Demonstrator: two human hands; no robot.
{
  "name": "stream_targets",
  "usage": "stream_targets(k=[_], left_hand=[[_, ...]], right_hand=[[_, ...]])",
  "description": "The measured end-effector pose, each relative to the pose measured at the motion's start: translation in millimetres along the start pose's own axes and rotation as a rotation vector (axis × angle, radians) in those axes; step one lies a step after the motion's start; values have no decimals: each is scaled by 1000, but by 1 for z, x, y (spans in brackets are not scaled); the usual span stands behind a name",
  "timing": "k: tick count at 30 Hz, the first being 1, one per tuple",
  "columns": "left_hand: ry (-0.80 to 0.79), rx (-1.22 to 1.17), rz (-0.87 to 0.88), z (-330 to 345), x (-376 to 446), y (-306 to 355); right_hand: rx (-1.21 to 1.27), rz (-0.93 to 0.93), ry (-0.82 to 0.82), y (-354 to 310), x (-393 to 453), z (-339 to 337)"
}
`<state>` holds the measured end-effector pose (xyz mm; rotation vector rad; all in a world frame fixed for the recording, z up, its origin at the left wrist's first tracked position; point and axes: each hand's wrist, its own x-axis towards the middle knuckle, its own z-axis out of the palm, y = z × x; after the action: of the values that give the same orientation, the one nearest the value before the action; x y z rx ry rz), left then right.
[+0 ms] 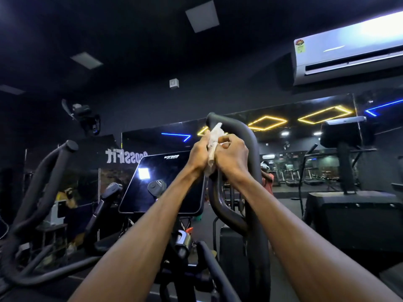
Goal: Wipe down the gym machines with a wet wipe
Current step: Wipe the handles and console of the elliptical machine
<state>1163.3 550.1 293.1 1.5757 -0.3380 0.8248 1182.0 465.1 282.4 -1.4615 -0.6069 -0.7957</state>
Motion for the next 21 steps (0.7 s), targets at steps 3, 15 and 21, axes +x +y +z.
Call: stream_targets(k=[3,15,21], left_hand=[[5,28,59,1,3,2],[425,-249,-9,7,29,-58],[469,-483,-34,8,30,-65]], right_hand=[[-11,39,74,-5,6,-5],[-229,-41,27,13,27,47],[-256,28,31,21,36,60]])
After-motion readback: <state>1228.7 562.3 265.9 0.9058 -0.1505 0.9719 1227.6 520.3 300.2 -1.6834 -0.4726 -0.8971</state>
